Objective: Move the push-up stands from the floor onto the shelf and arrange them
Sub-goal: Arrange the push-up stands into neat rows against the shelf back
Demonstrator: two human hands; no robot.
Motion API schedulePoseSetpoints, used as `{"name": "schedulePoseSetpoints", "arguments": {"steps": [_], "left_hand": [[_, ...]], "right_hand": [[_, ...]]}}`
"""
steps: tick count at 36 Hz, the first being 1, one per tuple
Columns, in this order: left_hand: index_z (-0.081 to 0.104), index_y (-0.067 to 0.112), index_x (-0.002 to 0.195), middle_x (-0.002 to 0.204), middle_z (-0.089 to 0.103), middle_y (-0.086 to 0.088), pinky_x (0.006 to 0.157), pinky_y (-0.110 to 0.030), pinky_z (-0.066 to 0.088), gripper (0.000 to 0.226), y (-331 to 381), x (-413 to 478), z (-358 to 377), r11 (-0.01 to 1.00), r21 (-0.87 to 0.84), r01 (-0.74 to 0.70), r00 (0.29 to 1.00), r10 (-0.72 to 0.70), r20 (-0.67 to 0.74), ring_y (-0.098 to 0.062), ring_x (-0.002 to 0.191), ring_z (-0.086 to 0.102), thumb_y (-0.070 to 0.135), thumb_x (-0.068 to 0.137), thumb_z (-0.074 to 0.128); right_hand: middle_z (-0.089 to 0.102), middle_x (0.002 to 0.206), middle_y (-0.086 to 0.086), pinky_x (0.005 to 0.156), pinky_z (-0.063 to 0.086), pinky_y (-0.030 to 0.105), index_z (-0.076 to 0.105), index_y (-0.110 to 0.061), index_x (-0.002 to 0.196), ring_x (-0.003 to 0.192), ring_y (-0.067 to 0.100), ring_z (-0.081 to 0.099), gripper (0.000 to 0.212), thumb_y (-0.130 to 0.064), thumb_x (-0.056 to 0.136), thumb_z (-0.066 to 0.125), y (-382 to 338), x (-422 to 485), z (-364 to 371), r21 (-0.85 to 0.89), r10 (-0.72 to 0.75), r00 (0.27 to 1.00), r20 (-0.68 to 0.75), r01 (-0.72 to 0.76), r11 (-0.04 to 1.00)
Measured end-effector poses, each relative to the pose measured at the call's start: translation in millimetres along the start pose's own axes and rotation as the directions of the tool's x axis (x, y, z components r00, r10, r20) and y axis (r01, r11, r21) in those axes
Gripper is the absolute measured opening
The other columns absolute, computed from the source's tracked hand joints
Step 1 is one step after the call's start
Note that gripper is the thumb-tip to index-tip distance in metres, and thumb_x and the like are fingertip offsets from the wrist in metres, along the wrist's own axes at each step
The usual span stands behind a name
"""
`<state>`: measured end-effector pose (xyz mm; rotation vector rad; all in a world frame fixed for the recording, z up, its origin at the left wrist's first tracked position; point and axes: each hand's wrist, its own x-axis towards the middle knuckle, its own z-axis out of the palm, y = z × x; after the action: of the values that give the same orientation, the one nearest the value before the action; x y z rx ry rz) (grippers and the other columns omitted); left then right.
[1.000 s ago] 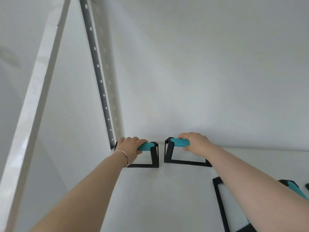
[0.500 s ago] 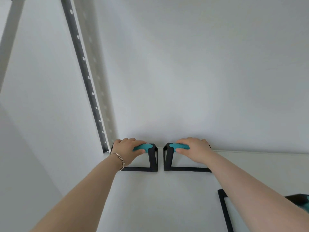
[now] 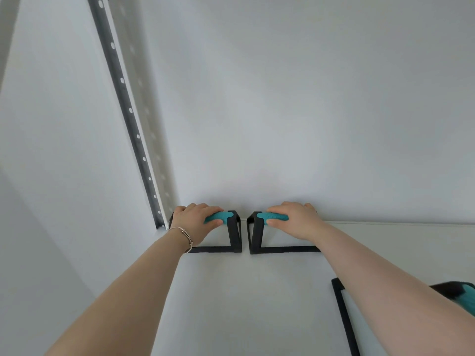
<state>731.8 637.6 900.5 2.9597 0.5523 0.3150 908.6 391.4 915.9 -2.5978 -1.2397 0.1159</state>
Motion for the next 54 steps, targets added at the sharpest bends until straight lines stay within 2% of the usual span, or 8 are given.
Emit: {"name": "schedulePoseSetpoints", "arguments": {"steps": [8,16,24,29,40,51,54], "left_hand": [[0.044,0.053,0.124,0.109,0.057,0.022,0.088,-0.036,0.029,0.036,0,1,-1,1.000,0.011,-0.002,1.000,0.002,0.003,-0.011,0.101,0.050,0.061,0.091,0.031],[0.045,0.052,0.123,0.107,0.057,0.022,0.087,-0.035,0.029,0.035,1,-1,0,1.000,0.007,-0.009,1.000,0.009,-0.018,-0.011,0.098,0.050,0.060,0.092,0.032],[0.047,0.052,0.122,0.105,0.056,0.023,0.084,-0.033,0.026,0.036,-2,0,0,1.000,-0.018,-0.007,1.000,0.007,-0.013,-0.009,0.097,0.048,0.060,0.091,0.033],[0.046,0.053,0.122,0.102,0.054,0.024,0.085,-0.033,0.027,0.037,-2,0,1,1.000,-0.017,0.001,1.000,-0.001,-0.007,-0.009,0.098,0.048,0.061,0.090,0.031],[0.046,0.052,0.125,0.106,0.056,0.022,0.082,-0.032,0.025,0.037,-3,1,-2,1.000,0.001,-0.013,1.000,0.013,0.018,-0.011,0.099,0.049,0.061,0.092,0.033],[0.045,0.051,0.126,0.107,0.056,0.019,0.089,-0.034,0.028,0.038,2,-1,-7,1.000,0.015,0.015,0.998,-0.016,0.053,-0.012,0.102,0.050,0.061,0.092,0.033],[0.044,0.051,0.129,0.113,0.057,0.017,0.103,-0.039,0.026,0.039,7,-3,-10,0.998,0.031,0.045,0.996,-0.048,0.077,-0.015,0.109,0.050,0.059,0.093,0.032]], "right_hand": [[0.056,0.098,-0.014,0.089,0.029,0.037,0.055,-0.052,0.115,0.100,0.014,0.051,0.035,-0.068,0.088,0.038,-1,-1,2,0.013,0.021,1.000,-0.021,-0.020,1.000],[0.054,0.097,-0.015,0.093,0.030,0.038,0.055,-0.054,0.119,0.102,0.014,0.051,0.037,-0.067,0.088,0.040,-4,-2,3,0.014,0.049,0.998,-0.030,-0.049,0.999],[0.056,0.104,-0.014,0.090,0.027,0.037,0.054,-0.052,0.123,0.106,0.015,0.051,0.040,-0.067,0.090,0.039,-5,-2,1,0.010,0.038,0.999,-0.019,-0.038,0.999],[0.057,0.105,-0.013,0.095,0.029,0.039,0.053,-0.052,0.125,0.106,0.015,0.051,0.040,-0.066,0.091,0.039,-6,-5,1,-0.004,0.037,0.999,-0.027,-0.038,0.999],[0.058,0.109,-0.013,0.096,0.031,0.039,0.051,-0.051,0.128,0.107,0.015,0.052,0.041,-0.065,0.092,0.038,-7,-7,0,-0.032,0.032,0.999,-0.023,-0.032,0.999],[0.058,0.109,-0.013,0.091,0.029,0.038,0.049,-0.051,0.129,0.106,0.015,0.050,0.042,-0.066,0.092,0.035,-7,-8,2,-0.079,0.022,0.999,-0.038,-0.025,0.997],[0.059,0.110,-0.013,0.090,0.030,0.038,0.048,-0.052,0.130,0.108,0.016,0.049,0.043,-0.067,0.092,0.034,-8,-10,4,-0.099,0.027,0.998,-0.049,-0.032,0.995]]}}
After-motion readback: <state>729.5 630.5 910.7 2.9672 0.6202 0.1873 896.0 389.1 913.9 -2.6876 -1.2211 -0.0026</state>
